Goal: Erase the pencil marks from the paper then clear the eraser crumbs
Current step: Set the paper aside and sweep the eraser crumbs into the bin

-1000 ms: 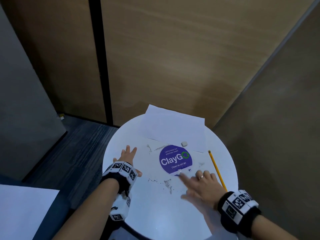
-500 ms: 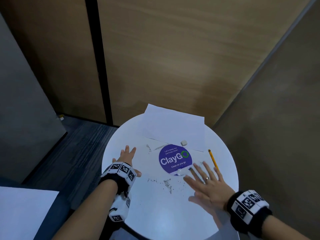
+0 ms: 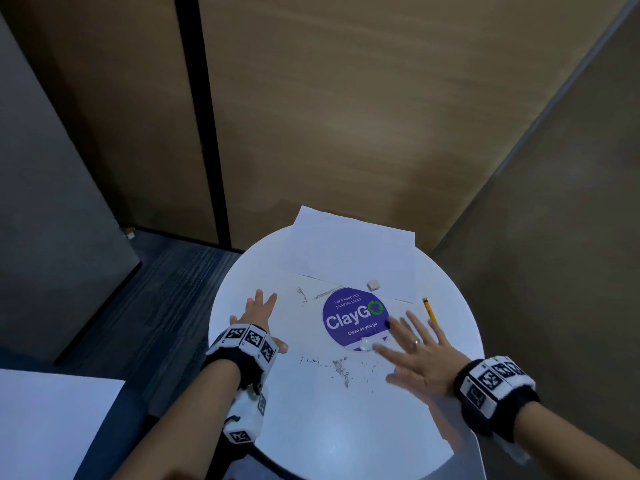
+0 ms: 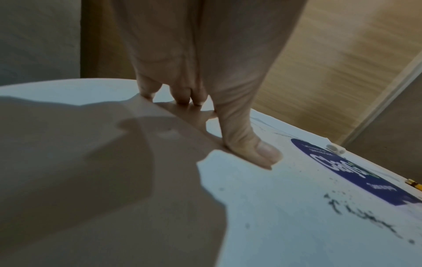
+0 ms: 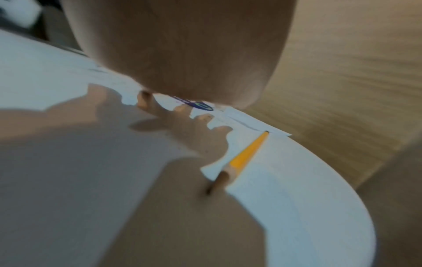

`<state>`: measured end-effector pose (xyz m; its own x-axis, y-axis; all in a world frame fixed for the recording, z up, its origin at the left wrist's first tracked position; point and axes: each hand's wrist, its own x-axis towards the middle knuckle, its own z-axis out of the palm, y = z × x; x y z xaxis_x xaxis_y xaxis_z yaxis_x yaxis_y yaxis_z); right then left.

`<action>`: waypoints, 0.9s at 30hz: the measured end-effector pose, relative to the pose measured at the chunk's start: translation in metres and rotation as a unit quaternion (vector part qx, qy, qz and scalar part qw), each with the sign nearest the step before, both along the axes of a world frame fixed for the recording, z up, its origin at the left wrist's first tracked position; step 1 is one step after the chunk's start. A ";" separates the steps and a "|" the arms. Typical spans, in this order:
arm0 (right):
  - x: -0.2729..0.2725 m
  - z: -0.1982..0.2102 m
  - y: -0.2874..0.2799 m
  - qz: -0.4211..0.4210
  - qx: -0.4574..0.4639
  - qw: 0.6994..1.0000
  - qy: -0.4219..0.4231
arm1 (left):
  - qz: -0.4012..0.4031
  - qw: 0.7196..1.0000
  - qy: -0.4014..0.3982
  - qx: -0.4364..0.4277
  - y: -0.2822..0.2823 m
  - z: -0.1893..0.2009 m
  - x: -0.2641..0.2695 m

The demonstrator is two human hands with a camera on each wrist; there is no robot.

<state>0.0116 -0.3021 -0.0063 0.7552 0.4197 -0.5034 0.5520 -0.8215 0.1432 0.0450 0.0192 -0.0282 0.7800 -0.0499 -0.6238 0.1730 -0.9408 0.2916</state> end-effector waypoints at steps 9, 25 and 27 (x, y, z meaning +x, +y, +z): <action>0.043 -0.003 -0.005 -0.227 -0.008 0.973 -0.040 | 0.003 1.000 0.003 0.005 -0.002 0.003 -0.002; 0.059 -0.002 0.031 -0.188 0.012 0.981 -0.038 | 0.006 1.000 0.000 -0.023 0.001 0.000 -0.002; 0.050 -0.005 0.039 -0.096 0.006 0.995 -0.030 | 0.009 1.000 -0.002 -0.025 0.001 -0.002 -0.002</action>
